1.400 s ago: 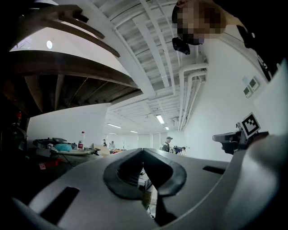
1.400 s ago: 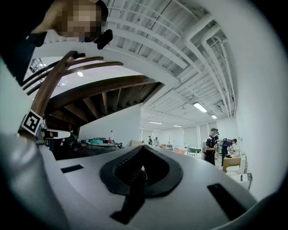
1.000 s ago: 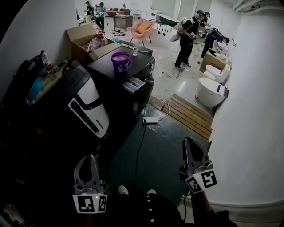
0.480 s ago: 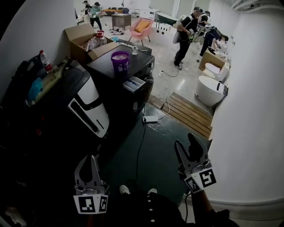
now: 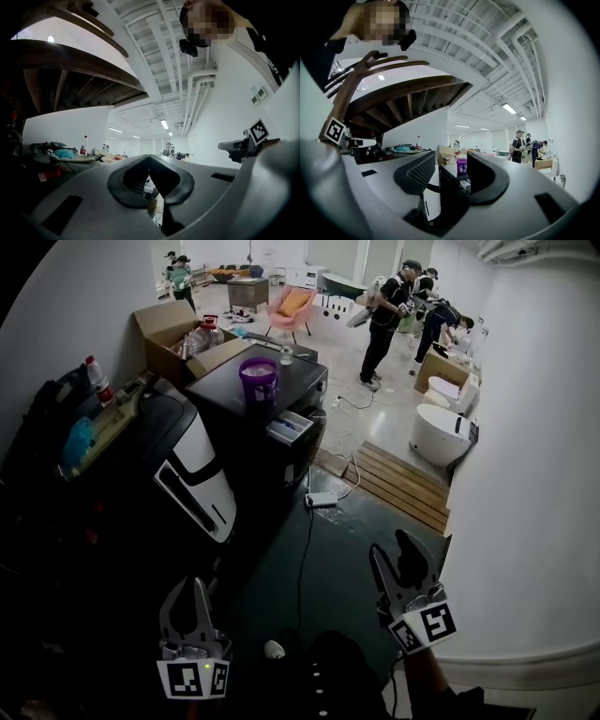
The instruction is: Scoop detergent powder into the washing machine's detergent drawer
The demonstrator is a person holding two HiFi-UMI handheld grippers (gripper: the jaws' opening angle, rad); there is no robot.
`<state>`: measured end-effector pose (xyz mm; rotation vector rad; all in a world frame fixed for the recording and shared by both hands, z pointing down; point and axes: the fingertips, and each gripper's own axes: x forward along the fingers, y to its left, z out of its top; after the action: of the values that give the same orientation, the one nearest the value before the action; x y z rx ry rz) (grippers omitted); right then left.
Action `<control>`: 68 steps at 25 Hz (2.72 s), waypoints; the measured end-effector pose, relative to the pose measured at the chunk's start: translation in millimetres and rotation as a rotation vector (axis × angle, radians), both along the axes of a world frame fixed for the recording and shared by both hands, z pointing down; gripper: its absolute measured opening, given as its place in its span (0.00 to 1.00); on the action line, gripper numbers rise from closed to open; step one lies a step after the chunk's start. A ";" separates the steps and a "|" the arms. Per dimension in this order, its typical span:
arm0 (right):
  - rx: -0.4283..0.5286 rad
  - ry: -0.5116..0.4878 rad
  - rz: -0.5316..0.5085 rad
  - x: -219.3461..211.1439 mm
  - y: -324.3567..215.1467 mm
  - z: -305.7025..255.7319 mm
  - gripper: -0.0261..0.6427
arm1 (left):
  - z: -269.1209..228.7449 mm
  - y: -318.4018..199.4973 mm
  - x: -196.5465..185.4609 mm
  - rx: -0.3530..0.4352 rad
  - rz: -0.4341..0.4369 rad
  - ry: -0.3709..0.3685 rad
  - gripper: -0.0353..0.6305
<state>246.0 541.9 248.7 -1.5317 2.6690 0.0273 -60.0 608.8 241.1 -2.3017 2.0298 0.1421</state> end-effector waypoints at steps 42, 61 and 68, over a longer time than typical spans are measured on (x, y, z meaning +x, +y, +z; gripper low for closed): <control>-0.050 -0.045 -0.114 23.8 -222.0 27.5 0.33 | 16.3 -180.2 41.9 -0.051 -0.149 -0.030 0.07; -0.017 0.005 -0.092 -13.8 -331.4 27.3 0.33 | 13.7 -306.8 0.0 -0.011 -0.086 -0.019 0.07; -0.040 0.006 -0.080 -41.7 -375.5 26.1 0.34 | 15.8 -350.5 -27.9 -0.017 -0.083 -0.008 0.07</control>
<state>204.3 166.3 274.8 -1.4370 2.7492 -0.0261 -87.9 258.3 256.9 -2.2194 2.1265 0.1119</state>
